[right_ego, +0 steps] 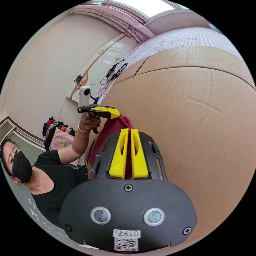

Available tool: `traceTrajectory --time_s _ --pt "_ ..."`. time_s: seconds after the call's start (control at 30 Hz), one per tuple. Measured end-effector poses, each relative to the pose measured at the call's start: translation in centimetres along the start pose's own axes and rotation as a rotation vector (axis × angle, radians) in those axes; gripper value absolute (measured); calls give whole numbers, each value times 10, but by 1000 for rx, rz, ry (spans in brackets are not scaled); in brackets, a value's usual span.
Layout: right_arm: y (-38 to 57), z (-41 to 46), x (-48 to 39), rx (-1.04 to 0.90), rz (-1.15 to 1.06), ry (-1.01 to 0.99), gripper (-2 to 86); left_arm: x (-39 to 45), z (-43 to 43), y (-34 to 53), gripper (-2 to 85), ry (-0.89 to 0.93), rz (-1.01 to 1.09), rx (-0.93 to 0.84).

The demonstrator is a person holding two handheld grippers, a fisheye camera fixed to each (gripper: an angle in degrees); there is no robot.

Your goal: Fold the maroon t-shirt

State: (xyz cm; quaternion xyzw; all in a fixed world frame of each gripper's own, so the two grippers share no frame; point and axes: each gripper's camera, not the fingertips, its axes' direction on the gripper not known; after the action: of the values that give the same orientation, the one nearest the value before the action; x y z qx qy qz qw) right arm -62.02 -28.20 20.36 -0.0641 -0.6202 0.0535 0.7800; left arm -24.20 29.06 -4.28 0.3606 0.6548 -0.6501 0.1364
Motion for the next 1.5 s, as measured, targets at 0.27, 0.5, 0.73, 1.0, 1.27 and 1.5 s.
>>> traceTrajectory --time_s 0.27,0.5,0.73,1.0,1.27,1.5 --pt "9 -2 5 3 20 -43 34 3 14 1 9 -20 -17 -13" --pt "19 -15 -7 -72 -31 -15 68 10 16 5 11 -34 -7 -13" --pt "26 0 -6 -118 -41 -63 59 11 16 12 11 -30 -6 -8" --pt "41 -13 -5 -69 -46 -65 -4 12 11 25 12 -57 7 0" --pt "51 -23 -22 -37 -58 -17 17 10 -3 39 22 -38 18 19" --pt "72 -47 -83 -14 -97 107 55 16 -55 58 63 -1 66 135"
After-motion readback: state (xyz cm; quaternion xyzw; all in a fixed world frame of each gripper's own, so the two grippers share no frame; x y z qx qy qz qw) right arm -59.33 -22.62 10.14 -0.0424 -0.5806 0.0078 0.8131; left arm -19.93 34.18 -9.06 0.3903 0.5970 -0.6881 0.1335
